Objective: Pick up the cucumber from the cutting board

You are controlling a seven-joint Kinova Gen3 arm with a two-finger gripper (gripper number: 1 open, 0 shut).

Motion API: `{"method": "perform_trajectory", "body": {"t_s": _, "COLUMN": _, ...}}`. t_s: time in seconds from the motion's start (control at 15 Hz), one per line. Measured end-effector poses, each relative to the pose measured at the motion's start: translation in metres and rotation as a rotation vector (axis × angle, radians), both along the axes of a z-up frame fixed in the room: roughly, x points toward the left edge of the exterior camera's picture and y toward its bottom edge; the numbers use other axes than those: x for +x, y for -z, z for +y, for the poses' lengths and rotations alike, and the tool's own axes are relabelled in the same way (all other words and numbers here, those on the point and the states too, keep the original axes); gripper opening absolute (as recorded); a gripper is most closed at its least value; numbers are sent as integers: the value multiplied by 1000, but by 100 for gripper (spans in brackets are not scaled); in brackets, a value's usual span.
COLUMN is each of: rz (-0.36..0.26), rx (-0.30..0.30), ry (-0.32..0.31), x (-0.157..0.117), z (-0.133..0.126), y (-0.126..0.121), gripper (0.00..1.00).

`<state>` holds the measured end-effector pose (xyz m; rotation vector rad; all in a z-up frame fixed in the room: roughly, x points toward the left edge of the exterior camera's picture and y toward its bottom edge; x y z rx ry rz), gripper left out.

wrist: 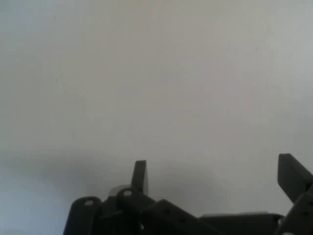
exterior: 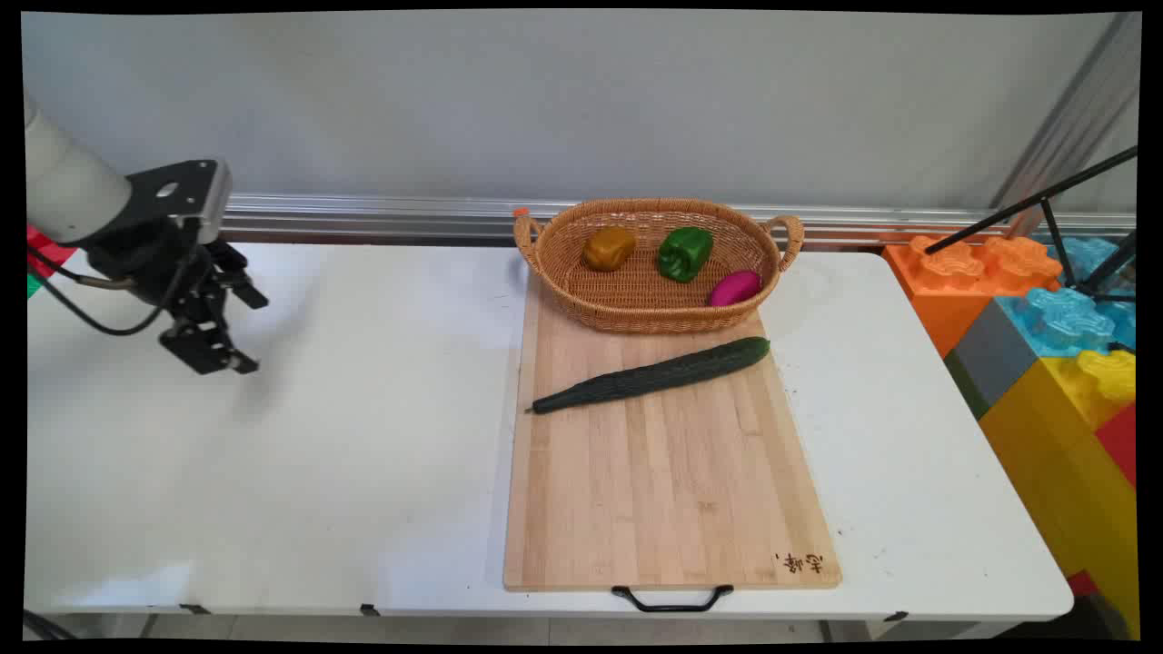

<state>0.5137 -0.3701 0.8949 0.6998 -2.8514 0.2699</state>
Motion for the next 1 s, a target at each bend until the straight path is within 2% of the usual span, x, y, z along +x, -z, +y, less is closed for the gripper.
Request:
{"method": "perform_trajectory", "body": {"t_s": 0.4, "rz": 72, "rx": -46, "ry": -15, "x": -44, "z": -21, "y": -4, "gripper": 100}}
{"method": "perform_trajectory", "body": {"t_s": 0.67, "rz": 130, "rx": -83, "ry": 3, "x": -99, "z": -44, "y": -15, "gripper": 100}}
{"method": "perform_trajectory", "body": {"t_s": 1.0, "rz": 186, "rx": -99, "ry": 28, "x": -157, "z": -68, "y": -28, "gripper": 100}}
